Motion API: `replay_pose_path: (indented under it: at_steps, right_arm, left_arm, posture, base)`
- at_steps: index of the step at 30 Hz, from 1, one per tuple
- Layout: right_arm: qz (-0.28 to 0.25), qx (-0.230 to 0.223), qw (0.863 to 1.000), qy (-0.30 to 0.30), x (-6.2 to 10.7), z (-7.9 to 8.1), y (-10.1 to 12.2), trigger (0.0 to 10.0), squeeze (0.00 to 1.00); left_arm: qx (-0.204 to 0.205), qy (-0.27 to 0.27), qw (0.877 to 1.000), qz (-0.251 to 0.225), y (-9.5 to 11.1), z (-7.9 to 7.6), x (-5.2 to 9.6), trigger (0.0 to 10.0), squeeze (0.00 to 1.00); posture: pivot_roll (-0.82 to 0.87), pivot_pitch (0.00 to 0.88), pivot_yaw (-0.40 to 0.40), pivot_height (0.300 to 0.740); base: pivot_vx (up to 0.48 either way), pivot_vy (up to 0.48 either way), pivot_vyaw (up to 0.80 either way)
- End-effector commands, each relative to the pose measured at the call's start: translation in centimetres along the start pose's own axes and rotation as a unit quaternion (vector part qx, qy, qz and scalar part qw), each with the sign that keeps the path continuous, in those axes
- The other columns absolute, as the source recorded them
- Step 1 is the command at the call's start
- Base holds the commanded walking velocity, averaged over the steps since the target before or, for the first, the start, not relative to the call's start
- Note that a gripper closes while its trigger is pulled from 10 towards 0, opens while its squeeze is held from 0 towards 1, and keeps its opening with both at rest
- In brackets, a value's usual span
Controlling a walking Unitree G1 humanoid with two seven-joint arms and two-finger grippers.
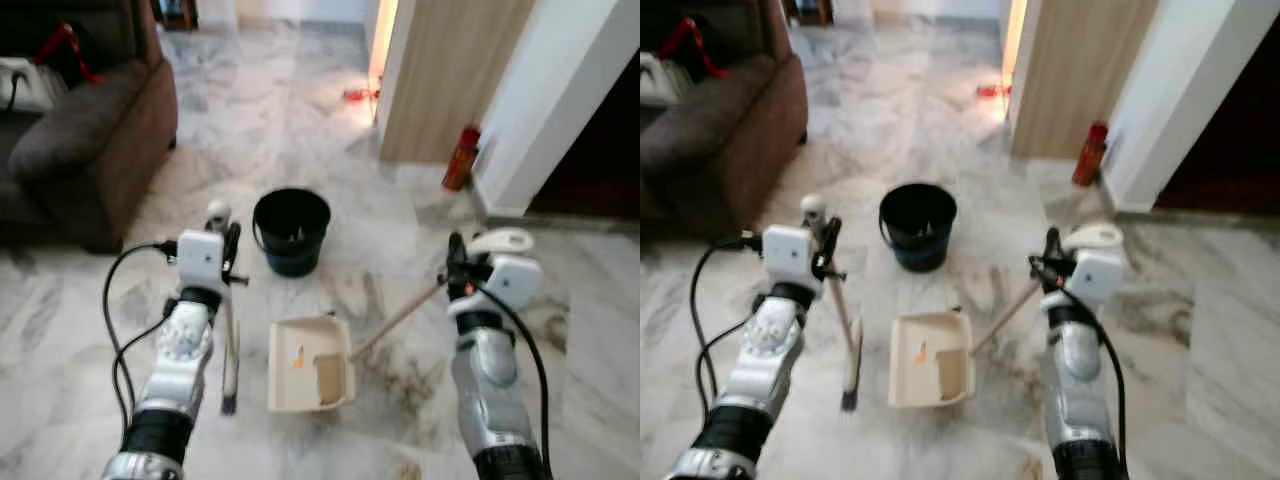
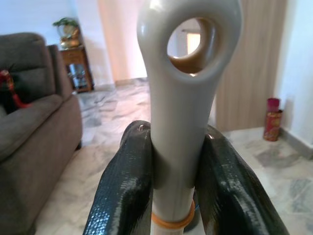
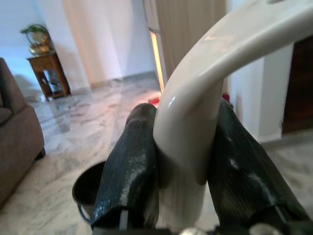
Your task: Sweep floor
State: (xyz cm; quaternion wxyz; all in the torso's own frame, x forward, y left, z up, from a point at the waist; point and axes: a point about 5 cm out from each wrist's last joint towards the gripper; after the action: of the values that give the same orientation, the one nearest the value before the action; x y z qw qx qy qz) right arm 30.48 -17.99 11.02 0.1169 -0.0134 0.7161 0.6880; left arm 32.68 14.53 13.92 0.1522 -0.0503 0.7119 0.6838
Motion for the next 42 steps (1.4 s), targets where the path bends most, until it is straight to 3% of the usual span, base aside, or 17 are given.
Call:
replay_pose_path:
  at_steps: [1,42]
  right_arm:
    - [-0.035,-0.002,0.999,0.005,-0.6,0.4,1.5,10.0,0.00]
    - [-0.046,-0.022,0.998,0.047,-0.7,1.6,2.1,10.0,0.00]
  left_arm:
    - [-0.001,0.001,1.000,-0.030,1.3,0.4,-0.4,10.0,0.00]
    - [-0.002,0.006,1.000,-0.028,1.2,0.5,-0.3,10.0,0.00]
  posture:
    - [0.14,0.052,-0.067,0.740]
    - [0.15,0.069,-0.076,0.740]
  base:
    - [0.262,0.000,0.00]
    - [0.264,0.000,0.09]
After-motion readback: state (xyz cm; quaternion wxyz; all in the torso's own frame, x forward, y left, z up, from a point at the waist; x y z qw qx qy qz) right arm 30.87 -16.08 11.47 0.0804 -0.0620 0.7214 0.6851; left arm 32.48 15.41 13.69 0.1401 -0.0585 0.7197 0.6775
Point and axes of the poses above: a point about 5 cm out from each wrist's last joint towards the gripper, its own x axis pointing back from the gripper into the wrist, its own y axis along the axis of the wrist's last joint, z = x × y, and after that the axes turned 11 degrees about x, right-handed
